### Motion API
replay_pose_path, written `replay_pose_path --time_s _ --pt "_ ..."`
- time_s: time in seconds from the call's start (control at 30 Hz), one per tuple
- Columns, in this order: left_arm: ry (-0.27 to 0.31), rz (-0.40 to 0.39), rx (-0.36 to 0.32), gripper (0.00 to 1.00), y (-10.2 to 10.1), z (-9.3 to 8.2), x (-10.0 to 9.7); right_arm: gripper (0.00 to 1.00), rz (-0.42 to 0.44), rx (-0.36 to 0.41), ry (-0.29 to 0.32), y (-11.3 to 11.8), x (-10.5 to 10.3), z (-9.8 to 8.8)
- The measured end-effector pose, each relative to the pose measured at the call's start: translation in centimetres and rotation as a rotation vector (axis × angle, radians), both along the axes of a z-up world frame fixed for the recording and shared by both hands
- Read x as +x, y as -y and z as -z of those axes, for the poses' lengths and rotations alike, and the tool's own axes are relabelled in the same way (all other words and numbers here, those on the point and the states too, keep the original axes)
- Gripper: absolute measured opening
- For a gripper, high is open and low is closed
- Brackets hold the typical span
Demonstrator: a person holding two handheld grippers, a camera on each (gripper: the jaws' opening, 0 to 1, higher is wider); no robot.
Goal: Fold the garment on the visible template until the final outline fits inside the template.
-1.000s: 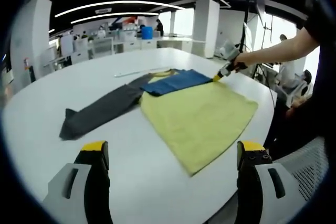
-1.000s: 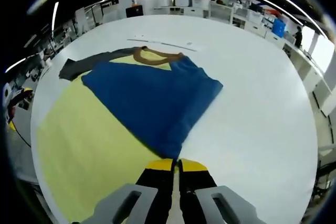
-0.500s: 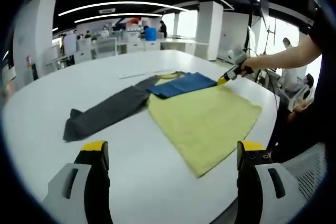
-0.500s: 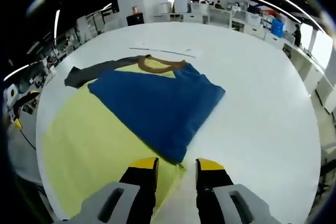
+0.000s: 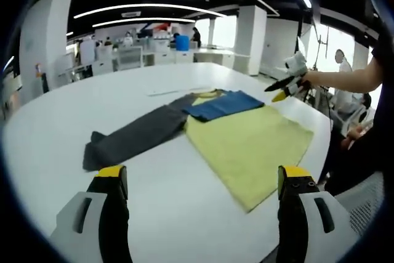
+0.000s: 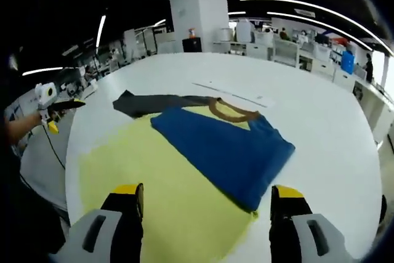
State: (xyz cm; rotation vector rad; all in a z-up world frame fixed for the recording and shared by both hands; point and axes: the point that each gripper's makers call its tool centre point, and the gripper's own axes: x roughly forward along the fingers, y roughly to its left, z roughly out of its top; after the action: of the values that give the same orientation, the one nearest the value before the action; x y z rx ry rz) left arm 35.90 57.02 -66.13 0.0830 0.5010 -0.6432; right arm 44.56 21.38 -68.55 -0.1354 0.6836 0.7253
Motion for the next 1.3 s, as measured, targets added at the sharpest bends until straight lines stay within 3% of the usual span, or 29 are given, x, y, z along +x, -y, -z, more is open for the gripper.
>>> replay_pose_path --time_s 0.3,0.57,0.7,0.87,1.03,1.1,1.3 --pt "0.028 -0.101 -0.036 0.99 -3.5 -0.6 3.2 0.99 -0.041 0.058 0.044 -1.0 -2.6 -2.6" --pt "0.057 -0.184 -0.055 0.95 -5.8 -1.0 5.9 0.99 -0.049 0.092 0.07 -1.2 -4.2 -4.0" --pt "0.062 -0.274 -0.127 0.85 -7.3 -0.8 7.8 0.97 -0.022 0.114 0.083 -1.1 -4.9 -4.8" --pt "0.077 -0.35 -0.13 0.8 -9.0 -0.5 9.6 0.96 -0.013 0.125 0.088 -1.0 -5.7 -5.1" --pt "0.09 -0.424 -0.097 0.61 -11.0 0.6 11.6 0.94 0.021 0.132 0.09 0.0 -5.7 -5.2" --pt "0.085 -0.442 -0.039 0.54 -11.8 1.4 12.0 0.93 0.033 0.135 0.092 0.1 -5.9 -5.3" --pt "0.083 -0.505 -0.042 0.41 -13.2 2.1 13.2 0.93 0.05 0.15 0.103 0.4 -7.0 -5.7"
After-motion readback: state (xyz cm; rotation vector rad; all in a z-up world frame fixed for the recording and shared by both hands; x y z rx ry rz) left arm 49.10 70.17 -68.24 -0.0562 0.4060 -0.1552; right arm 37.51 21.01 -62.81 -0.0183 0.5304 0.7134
